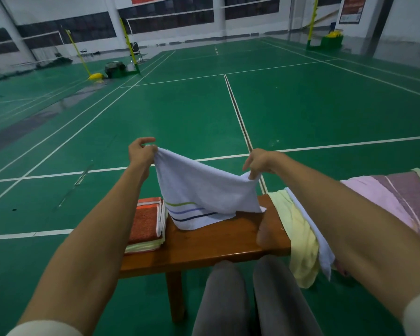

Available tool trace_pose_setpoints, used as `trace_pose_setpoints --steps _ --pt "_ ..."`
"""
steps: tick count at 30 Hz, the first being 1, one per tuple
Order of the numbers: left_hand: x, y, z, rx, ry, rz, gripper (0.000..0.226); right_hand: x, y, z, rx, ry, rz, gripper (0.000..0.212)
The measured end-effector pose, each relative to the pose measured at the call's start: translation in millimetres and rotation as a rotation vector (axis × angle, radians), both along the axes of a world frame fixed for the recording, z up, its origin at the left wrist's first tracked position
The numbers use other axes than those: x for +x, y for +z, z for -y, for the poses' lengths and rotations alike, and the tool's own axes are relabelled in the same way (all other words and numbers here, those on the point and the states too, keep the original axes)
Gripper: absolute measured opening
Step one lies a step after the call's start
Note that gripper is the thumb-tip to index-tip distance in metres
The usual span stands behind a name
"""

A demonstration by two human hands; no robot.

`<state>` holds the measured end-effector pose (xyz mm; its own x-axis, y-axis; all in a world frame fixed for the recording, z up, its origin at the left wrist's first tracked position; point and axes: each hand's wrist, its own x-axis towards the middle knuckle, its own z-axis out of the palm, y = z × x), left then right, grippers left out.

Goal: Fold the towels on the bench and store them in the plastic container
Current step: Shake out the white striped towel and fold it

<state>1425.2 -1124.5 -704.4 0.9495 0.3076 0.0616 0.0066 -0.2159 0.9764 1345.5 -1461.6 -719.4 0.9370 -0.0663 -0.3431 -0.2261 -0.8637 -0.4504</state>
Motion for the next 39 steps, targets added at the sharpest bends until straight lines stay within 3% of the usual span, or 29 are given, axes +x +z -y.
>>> trace_pose_setpoints --steps 2,5,10,12,14,15,17,19,21,23,25,27,29,31,33,36,39 --pt "-0.5 1.1 -1.7 -0.018 0.005 -0.004 0.029 1.2 -2.0 -2.4 -0.198 0.050 0.013 0.025" --pt "-9.1 0.5 0.9 0.002 -0.028 -0.026 0.028 2.6 -3.0 -4.6 -0.352 0.014 -0.041 0.026" --pt "-18.9 -5.5 3.6 0.244 -0.156 -0.061 0.020 -8.3 -9.0 -9.1 -0.277 -0.091 -0.209 0.041" --pt "-15.6 -10.5 3.3 0.250 -0.114 -0.164 0.019 -6.9 -21.6 -4.9 -0.139 -0.140 -0.241 0.040" --pt "-15.1 -12.7 3.5 0.261 -0.084 -0.361 0.021 -4.4 -29.6 -0.7 0.138 -0.242 -0.195 0.039" --pt "-16.0 -13.4 2.7 0.334 -0.159 -0.490 0.015 -3.1 -30.8 -2.1 0.331 -0.304 -0.143 0.040" --pt "-27.6 -7.8 4.6 0.490 -0.339 -0.689 0.029 -1.4 -30.0 -6.0 0.825 -0.505 0.000 0.033" --pt "-35.6 0.7 8.8 0.446 -0.438 -0.816 0.042 2.0 -26.7 -8.5 1.147 -0.664 0.046 0.019" --pt "-30.8 -1.9 2.7 0.295 -0.525 -0.879 0.051 2.9 -21.9 -10.8 1.267 -0.707 -0.032 0.016" --pt "-28.4 -4.9 -4.0 0.249 -0.656 -0.939 0.058 6.0 -14.4 -9.8 1.250 -0.717 -0.146 0.006" --pt "-23.1 -8.8 -4.7 0.223 -0.647 -0.893 0.040 12.5 -4.5 -9.0 1.237 -0.714 -0.195 0.010" --pt "-21.6 -8.7 1.0 0.085 -0.461 -0.679 0.021 20.0 7.7 -8.4 1.251 -0.713 -0.129 0.024" --pt "-9.5 -13.8 1.1 -0.157 -0.119 -0.341 0.006 28.3 15.7 -6.5 1.295 -0.681 0.122 0.039" --pt "-1.8 -14.0 -2.7 -0.334 0.119 -0.094 0.010 32.5 16.8 -2.2 1.271 -0.730 0.363 0.050" --pt "-2.1 -10.4 -6.0 -0.388 0.189 -0.005 0.014 28.9 13.9 2.0 1.156 -0.740 0.390 0.046" --pt "3.5 -11.0 -8.1 -0.336 0.169 0.034 0.020 21.3 19.5 5.4 0.930 -0.581 0.234 0.048" --pt "7.9 -10.2 -5.6 -0.279 0.214 0.087 0.019 25.2 51.9 10.0 0.899 -0.596 0.336 0.047"
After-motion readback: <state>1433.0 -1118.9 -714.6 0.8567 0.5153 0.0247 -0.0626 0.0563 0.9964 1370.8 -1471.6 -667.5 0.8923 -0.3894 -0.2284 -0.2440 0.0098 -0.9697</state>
